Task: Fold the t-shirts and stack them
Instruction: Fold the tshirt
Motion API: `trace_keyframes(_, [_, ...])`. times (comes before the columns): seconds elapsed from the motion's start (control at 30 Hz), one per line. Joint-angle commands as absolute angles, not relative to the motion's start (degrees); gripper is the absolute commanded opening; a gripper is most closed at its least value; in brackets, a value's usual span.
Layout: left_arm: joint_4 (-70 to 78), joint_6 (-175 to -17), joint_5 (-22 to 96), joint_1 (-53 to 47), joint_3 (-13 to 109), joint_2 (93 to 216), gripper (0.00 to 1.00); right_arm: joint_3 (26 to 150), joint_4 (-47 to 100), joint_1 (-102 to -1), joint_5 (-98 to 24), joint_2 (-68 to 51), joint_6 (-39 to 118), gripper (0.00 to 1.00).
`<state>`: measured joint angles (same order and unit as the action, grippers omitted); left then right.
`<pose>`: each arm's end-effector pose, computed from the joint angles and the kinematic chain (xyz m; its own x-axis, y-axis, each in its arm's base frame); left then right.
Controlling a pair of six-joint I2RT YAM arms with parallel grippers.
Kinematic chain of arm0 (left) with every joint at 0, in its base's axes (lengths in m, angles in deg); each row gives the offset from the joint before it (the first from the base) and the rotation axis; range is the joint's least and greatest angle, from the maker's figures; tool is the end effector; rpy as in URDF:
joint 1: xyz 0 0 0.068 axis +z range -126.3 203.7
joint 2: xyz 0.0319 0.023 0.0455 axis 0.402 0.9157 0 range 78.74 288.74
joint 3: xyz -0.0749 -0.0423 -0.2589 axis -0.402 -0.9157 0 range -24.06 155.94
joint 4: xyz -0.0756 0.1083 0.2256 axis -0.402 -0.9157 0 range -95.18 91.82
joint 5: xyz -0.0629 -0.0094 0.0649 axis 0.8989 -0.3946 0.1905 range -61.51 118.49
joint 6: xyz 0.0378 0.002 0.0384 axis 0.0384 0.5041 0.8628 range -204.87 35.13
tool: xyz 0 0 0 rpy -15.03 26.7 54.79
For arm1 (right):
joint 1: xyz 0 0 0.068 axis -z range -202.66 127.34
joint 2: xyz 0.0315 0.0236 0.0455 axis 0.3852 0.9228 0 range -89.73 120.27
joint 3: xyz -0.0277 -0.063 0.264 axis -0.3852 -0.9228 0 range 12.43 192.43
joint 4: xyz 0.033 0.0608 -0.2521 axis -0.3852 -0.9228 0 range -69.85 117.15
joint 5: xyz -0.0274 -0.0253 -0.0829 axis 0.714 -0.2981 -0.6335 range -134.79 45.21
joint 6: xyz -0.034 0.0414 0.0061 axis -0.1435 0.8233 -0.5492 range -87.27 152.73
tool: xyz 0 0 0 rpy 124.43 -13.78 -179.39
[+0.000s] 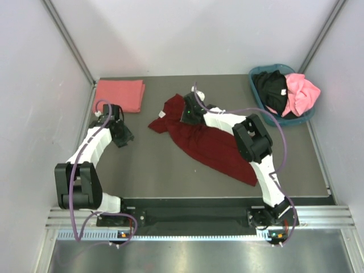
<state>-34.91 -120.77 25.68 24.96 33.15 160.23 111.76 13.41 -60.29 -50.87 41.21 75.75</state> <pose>0.2818 0.0079 0.2327 -0.6816 -0.6007 -0.4179 -0.5498 0.7972 -0.2494 0.4061 0.3084 0.1578 -0.7859 0.2508 -0.5653 -0.0164 0.9053 0.4245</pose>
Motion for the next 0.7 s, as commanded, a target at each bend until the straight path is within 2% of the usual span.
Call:
trace_keyframes(0.0, [-31.50,-121.78,27.96,22.05,34.56,160.56,0.40,112.97,14.05,-54.83,-55.16,44.13,80.97,0.25])
trace_keyframes(0.2, [-30.53,-122.93,27.96,17.29,35.26,162.06,0.41,117.71,22.30,-50.96,-51.03,48.16,84.14,0.25])
trace_keyframes(0.47, [-29.56,-123.10,27.17,14.56,36.84,164.43,0.42,135.82,28.28,-48.33,-43.48,60.82,84.06,0.28])
trace_keyframes(0.67, [-28.94,-123.36,27.35,13.86,36.14,161.98,0.43,134.52,30.93,-47.09,-39.17,55.75,78.18,0.35])
